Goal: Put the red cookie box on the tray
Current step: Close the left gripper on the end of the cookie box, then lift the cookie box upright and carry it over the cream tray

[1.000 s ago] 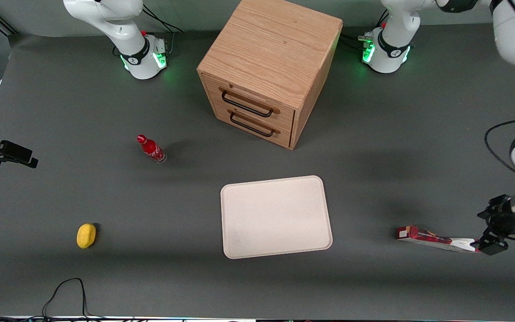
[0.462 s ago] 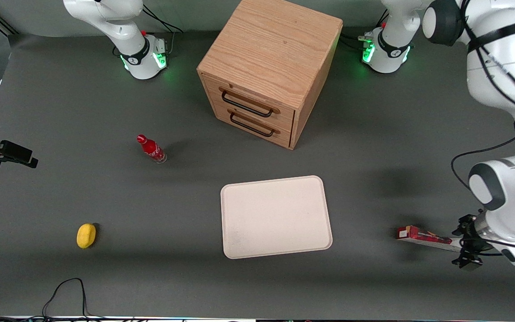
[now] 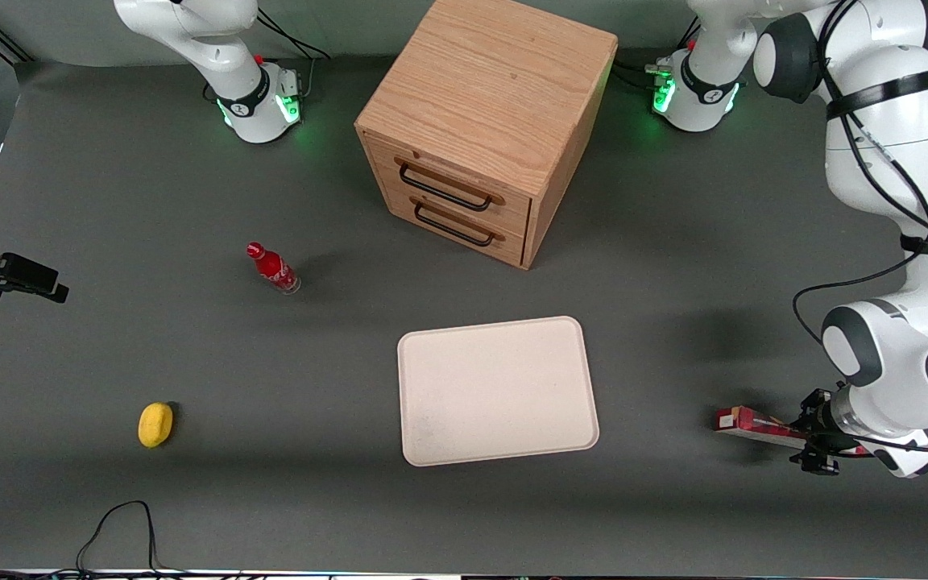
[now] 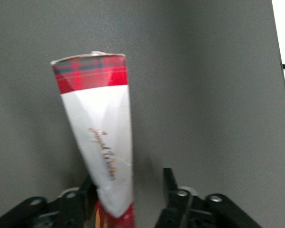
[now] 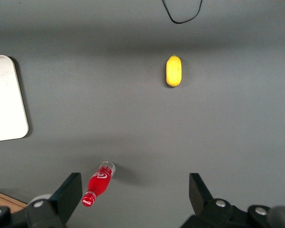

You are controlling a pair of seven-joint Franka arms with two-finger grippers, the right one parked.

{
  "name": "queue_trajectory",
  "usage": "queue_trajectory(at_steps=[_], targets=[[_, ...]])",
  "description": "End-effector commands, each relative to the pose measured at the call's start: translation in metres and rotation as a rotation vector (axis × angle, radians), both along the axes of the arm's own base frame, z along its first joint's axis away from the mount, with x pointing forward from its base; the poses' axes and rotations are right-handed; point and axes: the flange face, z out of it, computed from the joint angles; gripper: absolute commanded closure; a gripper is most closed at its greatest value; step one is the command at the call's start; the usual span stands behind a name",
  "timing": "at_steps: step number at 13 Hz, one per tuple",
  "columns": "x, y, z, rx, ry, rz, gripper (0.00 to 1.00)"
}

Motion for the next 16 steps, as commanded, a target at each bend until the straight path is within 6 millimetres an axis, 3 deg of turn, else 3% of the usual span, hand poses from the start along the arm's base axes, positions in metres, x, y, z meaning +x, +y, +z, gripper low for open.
queue_trajectory(at_steps=[1,3,6,9,13,14,16], targets=[[0.001,-0.007,0.01,0.007,-0.007,-0.017,1.0],[0.001,-0.01,0.012,0.018,-0.003,-0.075,1.0],[0.001,-0.023,0.039,0.021,-0.012,-0.154,1.0],[-0.006,-0.049,0.112,0.019,-0.013,-0.347,1.0],[-0.029,-0.075,0.206,0.088,-0.025,-0.955,1.0],[-0.033,-0.084,0.229,0.092,-0.037,-1.028,1.0],[-0.042,-0.133,0.268,0.069,-0.031,-1.119,1.0]])
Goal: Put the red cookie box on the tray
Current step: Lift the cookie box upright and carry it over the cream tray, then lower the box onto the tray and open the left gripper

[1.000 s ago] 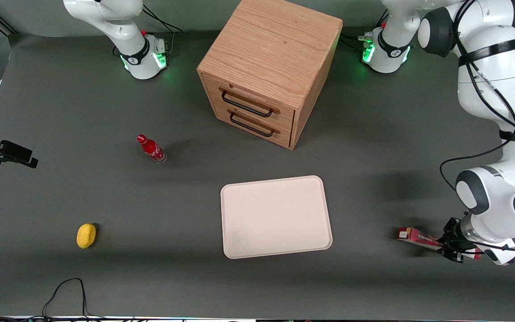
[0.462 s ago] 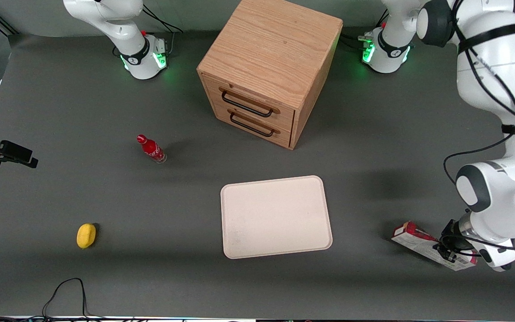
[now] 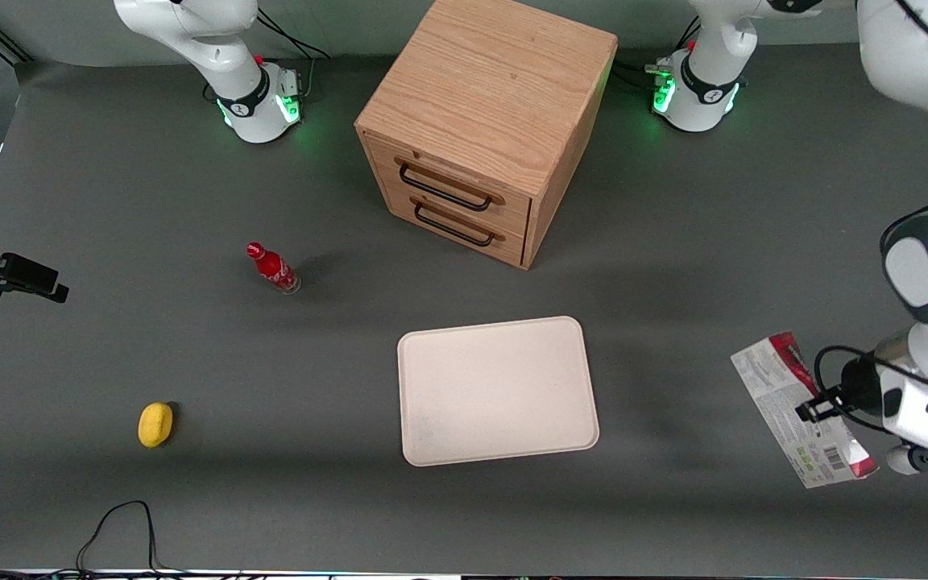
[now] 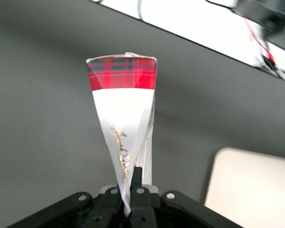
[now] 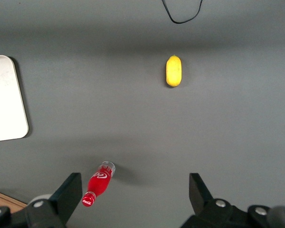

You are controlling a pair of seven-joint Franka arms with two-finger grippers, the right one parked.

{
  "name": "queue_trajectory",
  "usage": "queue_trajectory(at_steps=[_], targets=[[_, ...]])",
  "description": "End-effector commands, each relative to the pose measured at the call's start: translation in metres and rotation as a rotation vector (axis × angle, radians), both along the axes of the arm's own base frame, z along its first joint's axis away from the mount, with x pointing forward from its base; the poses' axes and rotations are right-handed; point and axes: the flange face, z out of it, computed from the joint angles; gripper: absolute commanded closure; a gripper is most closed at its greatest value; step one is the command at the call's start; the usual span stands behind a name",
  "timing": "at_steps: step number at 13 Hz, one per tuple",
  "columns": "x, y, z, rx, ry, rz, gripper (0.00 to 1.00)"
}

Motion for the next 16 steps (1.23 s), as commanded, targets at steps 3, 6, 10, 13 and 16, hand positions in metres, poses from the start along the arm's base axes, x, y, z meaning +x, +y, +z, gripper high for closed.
queue_trajectory(at_steps=[3,6,10,13,16], targets=[[-0.033,-0.159,0.049,0.044,0.023,-0.33,1.0],[-0.058,-0.25,0.023,0.087,0.044,-0.42,1.0],[-0.074,-0.324,-0.075,0.204,0.114,-0.329,1.0],[-0.072,-0.333,-0.138,0.196,0.084,-0.259,1.0],[-0.072,-0.33,-0.19,0.189,0.082,-0.209,1.0]])
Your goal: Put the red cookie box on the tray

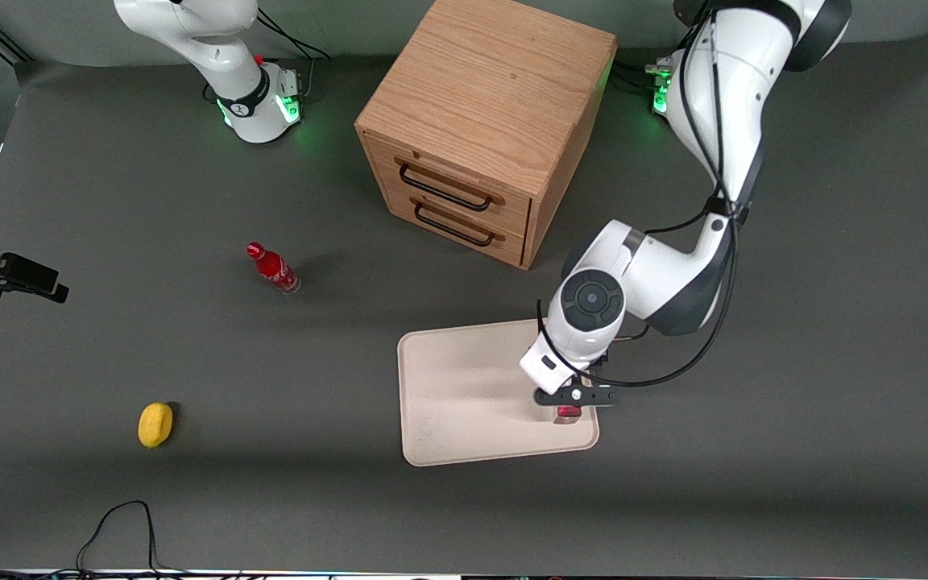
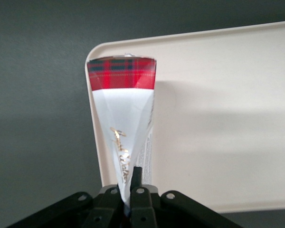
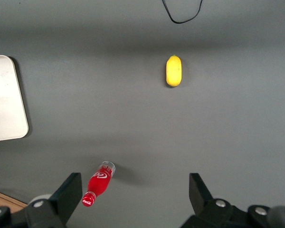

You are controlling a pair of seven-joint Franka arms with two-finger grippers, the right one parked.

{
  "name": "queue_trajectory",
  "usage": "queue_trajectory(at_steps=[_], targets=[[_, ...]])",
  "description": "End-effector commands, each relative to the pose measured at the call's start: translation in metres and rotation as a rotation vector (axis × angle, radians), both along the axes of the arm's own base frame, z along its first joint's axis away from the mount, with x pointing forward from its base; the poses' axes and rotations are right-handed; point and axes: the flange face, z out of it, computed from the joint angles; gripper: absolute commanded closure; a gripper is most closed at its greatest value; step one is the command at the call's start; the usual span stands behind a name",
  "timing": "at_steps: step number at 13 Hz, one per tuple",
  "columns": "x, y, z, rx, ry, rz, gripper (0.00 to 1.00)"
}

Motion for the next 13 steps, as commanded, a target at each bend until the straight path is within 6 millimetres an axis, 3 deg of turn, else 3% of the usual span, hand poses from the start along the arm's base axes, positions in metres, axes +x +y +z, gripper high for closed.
queue_trajectory(at_steps=[1,3,6,7,8,9,12,13], targets=[[-0.001,0.002,-0.02,0.003,-0.035,0.058,1.0],[0.005,0.01,-0.031,0.012,-0.044,0.074,1.0],[0.006,0.012,-0.031,0.011,-0.043,0.082,1.0],[0.006,0.013,-0.031,0.014,-0.047,0.075,0.12],[0.006,0.011,-0.029,0.012,-0.053,0.073,0.0],[0.008,0.013,-0.021,0.008,-0.064,0.077,0.0],[0.009,0.035,0.041,0.005,-0.111,0.088,0.0],[0.005,0.058,0.067,0.006,-0.124,0.101,0.0]])
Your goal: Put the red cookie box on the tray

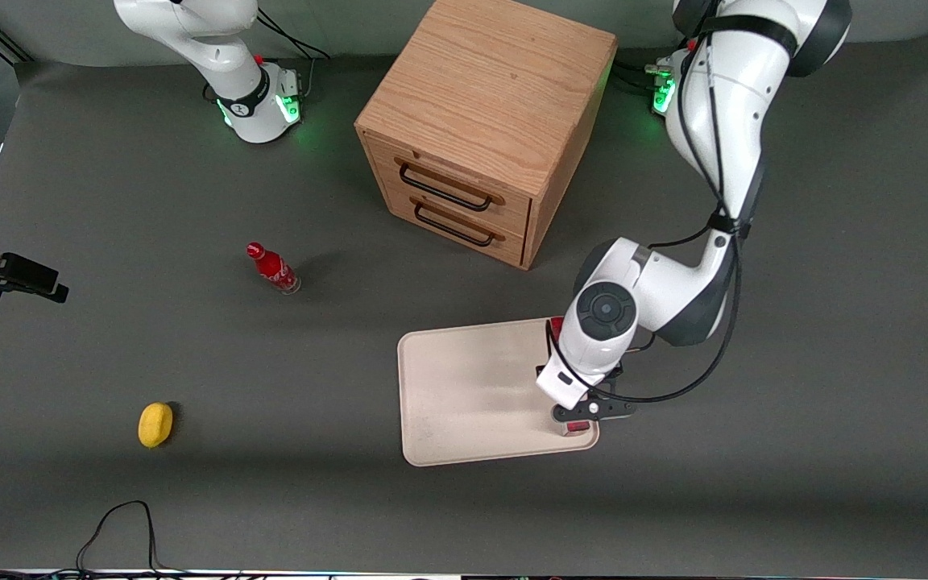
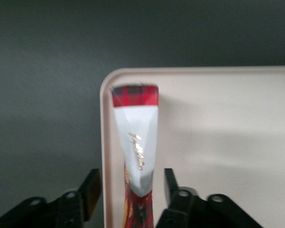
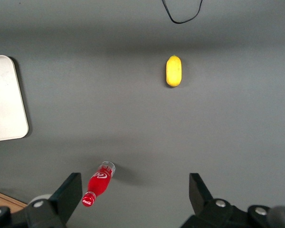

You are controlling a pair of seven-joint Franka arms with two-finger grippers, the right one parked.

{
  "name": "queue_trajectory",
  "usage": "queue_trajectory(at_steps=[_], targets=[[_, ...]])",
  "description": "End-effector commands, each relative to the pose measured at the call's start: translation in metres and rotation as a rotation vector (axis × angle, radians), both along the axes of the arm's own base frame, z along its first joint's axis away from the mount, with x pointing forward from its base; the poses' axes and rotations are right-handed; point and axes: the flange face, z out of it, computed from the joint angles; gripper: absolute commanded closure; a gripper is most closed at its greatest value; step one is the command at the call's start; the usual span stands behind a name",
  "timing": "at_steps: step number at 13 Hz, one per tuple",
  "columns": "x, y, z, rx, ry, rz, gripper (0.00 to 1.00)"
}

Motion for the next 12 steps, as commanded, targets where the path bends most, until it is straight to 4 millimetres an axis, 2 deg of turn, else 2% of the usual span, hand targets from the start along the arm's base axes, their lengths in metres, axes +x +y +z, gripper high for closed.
queue_trajectory(at_steps=[1,5,7,9,11,12], targets=[[-0.018,0.058,0.078,0.026,-0.032,0.023,0.0],[-0.029,0.171,0.18,0.053,0.035,-0.097,0.0],[-0.052,0.224,0.227,0.059,0.071,-0.149,0.0],[-0.086,0.274,0.261,0.059,0.075,-0.205,0.0],[-0.122,0.308,0.279,0.033,0.071,-0.236,0.0],[-0.138,0.316,0.286,0.029,0.067,-0.258,0.0]])
